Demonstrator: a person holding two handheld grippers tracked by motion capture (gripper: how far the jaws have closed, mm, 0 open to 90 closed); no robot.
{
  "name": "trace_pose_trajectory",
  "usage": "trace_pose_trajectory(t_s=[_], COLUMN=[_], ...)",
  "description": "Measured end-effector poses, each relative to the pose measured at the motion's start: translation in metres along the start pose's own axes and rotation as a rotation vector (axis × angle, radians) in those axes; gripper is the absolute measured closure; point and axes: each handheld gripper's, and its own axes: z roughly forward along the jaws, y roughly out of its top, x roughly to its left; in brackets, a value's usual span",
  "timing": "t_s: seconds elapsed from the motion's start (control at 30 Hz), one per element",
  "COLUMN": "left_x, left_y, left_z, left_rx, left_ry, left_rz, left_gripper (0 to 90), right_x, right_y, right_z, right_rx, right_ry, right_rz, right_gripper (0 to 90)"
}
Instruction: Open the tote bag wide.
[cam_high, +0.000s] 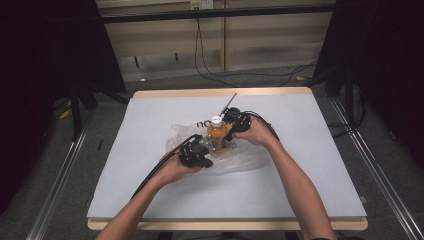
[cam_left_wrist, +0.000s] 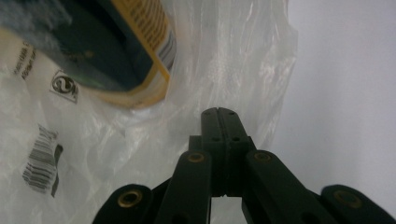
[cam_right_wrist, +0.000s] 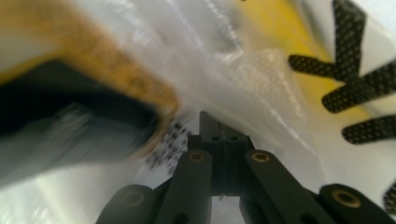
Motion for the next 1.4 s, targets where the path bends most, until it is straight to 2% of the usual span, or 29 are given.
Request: trace_pose_trajectory(t_s=[0.07,0.1,0.17,0.2,0.27,0.3,0.33,0.4,0.53,0.6,0.7,0.77,0.8,0.83,0.87,0.9,0.93,0.97,1.0,1.03,1.07,1.13,1.17,1.2,1.23,1.3,1.33,1.4], left_x=[0.000,0.004,0.017,0.017,0.027,0.034,0.034,0.044,0.042,0.033,0.021,0.016,0.010,0.004,-0.010,-0.010,-0.016,-0.022,-0.033,-0.033,-0.043,-0.054,-0.058,-0.058,-0.063,-0.073,-0.082,-0.086], left_y=[0.002,0.001,-0.003,-0.003,-0.004,-0.005,-0.005,-0.007,-0.006,-0.005,-0.007,-0.007,-0.005,-0.003,0.002,0.002,0.005,0.008,0.012,0.012,0.014,0.013,0.013,0.013,0.013,0.011,0.010,0.010], left_z=[-0.002,-0.004,-0.012,-0.012,-0.015,-0.016,-0.016,-0.010,0.002,0.006,0.008,0.008,0.008,0.008,0.009,0.009,0.008,0.009,0.009,0.009,0.010,0.009,0.008,0.008,0.007,0.006,0.006,0.005], left_rx=[-0.013,-0.015,-0.030,-0.030,-0.017,-0.023,-0.023,-0.044,-0.017,-0.016,-0.031,-0.034,-0.021,-0.004,0.030,0.030,0.059,0.086,0.115,0.115,0.121,0.125,0.129,0.129,0.130,0.132,0.128,0.131], left_ry=[0.015,0.006,0.026,0.026,0.039,0.062,0.062,0.082,0.060,0.058,0.021,0.030,0.039,0.024,0.020,0.020,0.036,0.056,0.045,0.045,0.029,0.024,0.002,0.002,-0.029,-0.028,-0.071,-0.063], left_rz=[-0.015,-0.016,-0.069,-0.069,-0.091,-0.113,-0.113,-0.159,-0.136,-0.121,-0.110,-0.110,-0.082,-0.057,-0.006,-0.006,0.029,0.059,0.099,0.099,0.131,0.154,0.168,0.168,0.181,0.215,0.224,0.236], left_gripper=[90.0,90.0,90.0,90.0,90.0,90.0,90.0,90.0,90.0,90.0,90.0,90.0,90.0,90.0,90.0,90.0,90.0,90.0,90.0,90.0,90.0,90.0,90.0,90.0,90.0,90.0,90.0,90.0], right_x=[-0.001,-0.001,-0.001,-0.001,-0.001,-0.001,0.000,0.000,-0.001,-0.002,-0.004,-0.005,-0.008,-0.008,-0.012,-0.012,-0.013,-0.017,-0.019,-0.019,-0.023,-0.028,-0.028,-0.030,-0.030,-0.032,-0.033,-0.034], right_y=[0.001,0.002,0.001,0.001,0.001,0.002,0.002,0.001,0.001,0.001,0.003,0.004,0.005,0.006,0.010,0.010,0.012,0.017,0.019,0.019,0.023,0.027,0.029,0.030,0.030,0.035,0.037,0.040], right_z=[0.001,0.002,0.002,0.002,0.002,0.003,0.003,0.003,0.003,0.003,0.004,0.004,0.004,0.004,0.005,0.005,0.005,0.006,0.006,0.006,0.006,0.007,0.008,0.008,0.008,0.009,0.009,0.010], right_rx=[0.003,-0.005,-0.009,-0.009,-0.010,-0.015,-0.012,-0.014,-0.020,-0.014,-0.015,-0.013,-0.014,-0.011,-0.007,-0.007,0.000,0.011,0.017,0.017,0.023,0.030,0.032,0.034,0.034,0.053,0.064,0.074], right_ry=[-0.006,0.003,0.007,0.007,0.009,0.004,0.002,0.008,0.015,0.012,0.014,0.015,0.009,0.006,-0.014,-0.014,-0.023,-0.044,-0.055,-0.055,-0.066,-0.080,-0.087,-0.095,-0.095,-0.108,-0.111,-0.131], right_rz=[0.005,0.010,0.004,0.004,0.006,0.006,0.005,0.013,0.025,-0.002,0.032,0.044,0.029,0.049,0.042,0.042,0.056,0.045,0.049,0.049,0.058,0.055,0.066,0.064,0.064,0.060,0.061,0.051], right_gripper=[90.0,90.0,90.0,90.0,90.0,90.0,90.0,90.0,90.0,90.0,90.0,90.0,90.0,90.0,90.0,90.0,90.0,90.0,90.0,90.0,90.0,90.0,90.0,90.0,90.0,90.0,90.0,90.0])
